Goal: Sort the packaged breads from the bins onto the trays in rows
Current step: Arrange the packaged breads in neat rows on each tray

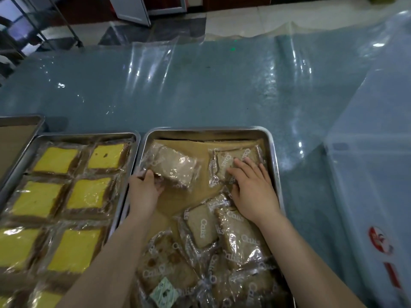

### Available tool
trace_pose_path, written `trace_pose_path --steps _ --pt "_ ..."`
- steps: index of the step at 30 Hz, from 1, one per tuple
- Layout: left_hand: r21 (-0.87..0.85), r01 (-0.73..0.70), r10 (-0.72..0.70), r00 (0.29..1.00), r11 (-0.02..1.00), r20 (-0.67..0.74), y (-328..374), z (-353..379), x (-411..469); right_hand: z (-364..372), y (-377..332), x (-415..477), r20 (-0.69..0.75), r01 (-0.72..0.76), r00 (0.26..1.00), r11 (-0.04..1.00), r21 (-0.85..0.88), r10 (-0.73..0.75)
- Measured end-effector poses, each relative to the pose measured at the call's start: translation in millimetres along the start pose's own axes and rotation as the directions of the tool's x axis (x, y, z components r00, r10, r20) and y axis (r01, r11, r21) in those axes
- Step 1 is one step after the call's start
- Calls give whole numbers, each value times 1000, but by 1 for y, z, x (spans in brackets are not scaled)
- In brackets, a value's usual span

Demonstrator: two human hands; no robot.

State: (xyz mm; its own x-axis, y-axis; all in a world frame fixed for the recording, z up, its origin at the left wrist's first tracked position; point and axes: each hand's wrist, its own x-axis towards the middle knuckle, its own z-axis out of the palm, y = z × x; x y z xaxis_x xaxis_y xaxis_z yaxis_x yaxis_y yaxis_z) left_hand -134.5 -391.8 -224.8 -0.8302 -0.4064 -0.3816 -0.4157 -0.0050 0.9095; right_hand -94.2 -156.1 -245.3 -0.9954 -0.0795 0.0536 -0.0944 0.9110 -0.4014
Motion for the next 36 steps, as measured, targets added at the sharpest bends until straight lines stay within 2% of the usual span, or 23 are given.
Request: trace_pose_path --steps 2,5,7,8,9,11,12,13,14,17,21,24,26,28,29,30,31,33,34,36 --pt "3 16 -16 999 1000 40 -9 0 -5 0 0 -1 -4 -4 1000 1000 5 4" --pt "185 -96 85 994 978 69 -20 -7 -14 -1 -1 0 -2 -9 1000 1000 -1 9" --pt "351 -199 177 980 915 95 -26 -14 -23 -1 -1 0 16 -21 1000 1000 -23 21" --pt "457 -278 242 961 845 136 -29 -16 -29 0 -1 1 35 -29 999 999 -46 30" --pt "571 -385 324 923 726 209 -30 -16 -36 1 -1 1 55 -33 998 997 -70 37" --pt "722 -575 434 803 385 409 -33 -13 -42 3 0 2 92 -33 995 994 -101 42" --pt "743 -623 414 760 244 501 -33 -10 -40 4 0 3 109 -30 993 994 -104 42" --pt "740 -651 360 739 166 570 -33 -6 -35 5 1 3 124 -24 992 994 -103 37" --pt "737 -661 291 740 144 607 -32 -2 -30 6 2 4 142 -16 989 995 -102 31" --pt "766 -631 138 775 120 617 -33 7 -9 10 5 7 188 0 982 998 -69 13" --pt "788 -604 104 797 120 595 -30 16 7 8 9 19 195 -39 981 993 112 16" --pt "788 -595 76 803 155 591 -25 18 8 2 9 29 203 -78 978 988 135 49" --pt "787 -608 218 786 107 578 -21 15 1 -7 3 30 145 -111 986 976 190 84" --pt "781 -622 415 725 53 550 -17 4 -10 -18 -2 23 -42 -82 994 961 266 97" --pt "766 -638 474 698 74 536 -17 -3 -16 -24 -4 17 -154 -40 984 962 269 84" --pt "738 -661 497 690 137 525 -18 -11 -23 -30 -6 10 -233 -7 970 961 275 74" --pt "699 -676 499 700 231 511 -21 -17 -29 -35 -8 1 -251 -4 964 953 302 83" --pt "652 -636 417 769 413 485 -28 -26 -46 -37 -14 -20 -146 -82 979 928 363 144" --pt "663 -594 342 805 456 485 -31 -27 -55 -35 -16 -32 -76 -132 982 919 370 172" --pt "708 -536 208 840 459 501 -40 -28 -69 -26 -22 -55 4 -198 978 934 298 206"
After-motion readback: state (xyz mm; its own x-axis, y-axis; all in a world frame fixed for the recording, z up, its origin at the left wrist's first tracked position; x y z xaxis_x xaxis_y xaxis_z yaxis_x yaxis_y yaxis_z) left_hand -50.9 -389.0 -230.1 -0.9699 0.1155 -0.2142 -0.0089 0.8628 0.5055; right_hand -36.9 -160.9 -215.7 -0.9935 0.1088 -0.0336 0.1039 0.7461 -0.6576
